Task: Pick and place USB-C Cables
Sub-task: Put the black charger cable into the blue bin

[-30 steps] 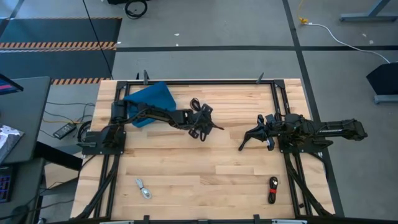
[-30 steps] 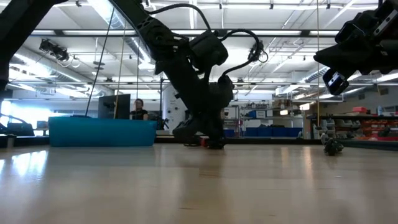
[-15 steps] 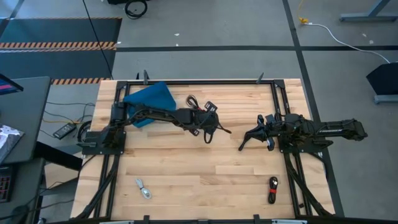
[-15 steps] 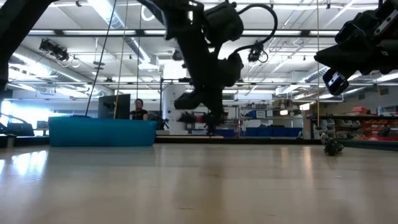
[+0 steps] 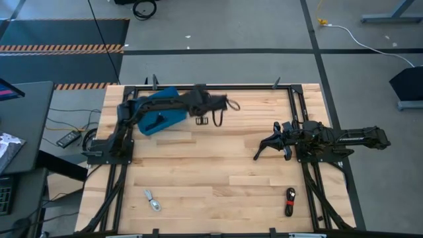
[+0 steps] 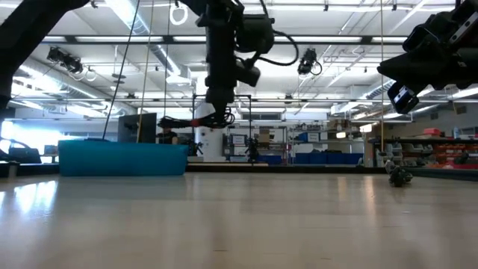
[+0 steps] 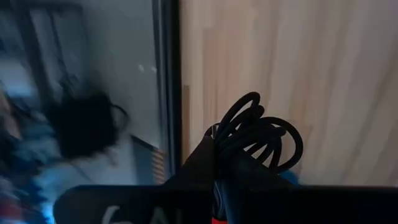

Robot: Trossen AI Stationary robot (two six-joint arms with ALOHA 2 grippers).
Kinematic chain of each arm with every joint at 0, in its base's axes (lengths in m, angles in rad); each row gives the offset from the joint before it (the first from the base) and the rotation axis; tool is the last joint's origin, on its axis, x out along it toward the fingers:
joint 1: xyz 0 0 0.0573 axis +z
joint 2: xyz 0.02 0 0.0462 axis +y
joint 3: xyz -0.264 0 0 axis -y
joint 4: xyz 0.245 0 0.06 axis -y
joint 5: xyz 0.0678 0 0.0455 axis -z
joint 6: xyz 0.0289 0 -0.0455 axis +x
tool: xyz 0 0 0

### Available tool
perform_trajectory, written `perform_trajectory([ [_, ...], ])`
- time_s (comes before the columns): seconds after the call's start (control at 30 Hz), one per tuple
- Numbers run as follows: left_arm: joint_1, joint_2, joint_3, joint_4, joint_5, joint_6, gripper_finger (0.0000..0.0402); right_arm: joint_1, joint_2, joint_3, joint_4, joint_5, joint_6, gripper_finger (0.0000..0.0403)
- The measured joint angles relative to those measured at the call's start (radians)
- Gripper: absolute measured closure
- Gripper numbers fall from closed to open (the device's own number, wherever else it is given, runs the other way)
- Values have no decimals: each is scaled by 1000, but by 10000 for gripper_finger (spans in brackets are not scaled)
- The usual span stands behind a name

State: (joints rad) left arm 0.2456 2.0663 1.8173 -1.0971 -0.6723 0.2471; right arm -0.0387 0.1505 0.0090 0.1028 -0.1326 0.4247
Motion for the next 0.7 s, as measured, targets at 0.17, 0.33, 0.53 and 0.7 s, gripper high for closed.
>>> perform_trajectory([
  [0.17,131,-4,49,-117,147,-166,391,0,0,0,0,0,-1,369],
  [0.33,235,-34,49,-173,240,-213,391,0,0,0,0,-1,-1,369],
  [0.53,273,-99,49,-179,305,-220,391,0,0,0,-20,-42,2,369],
  [0.7,272,-157,-7,-185,360,-211,391,0,0,0,-46,-45,3,369],
])
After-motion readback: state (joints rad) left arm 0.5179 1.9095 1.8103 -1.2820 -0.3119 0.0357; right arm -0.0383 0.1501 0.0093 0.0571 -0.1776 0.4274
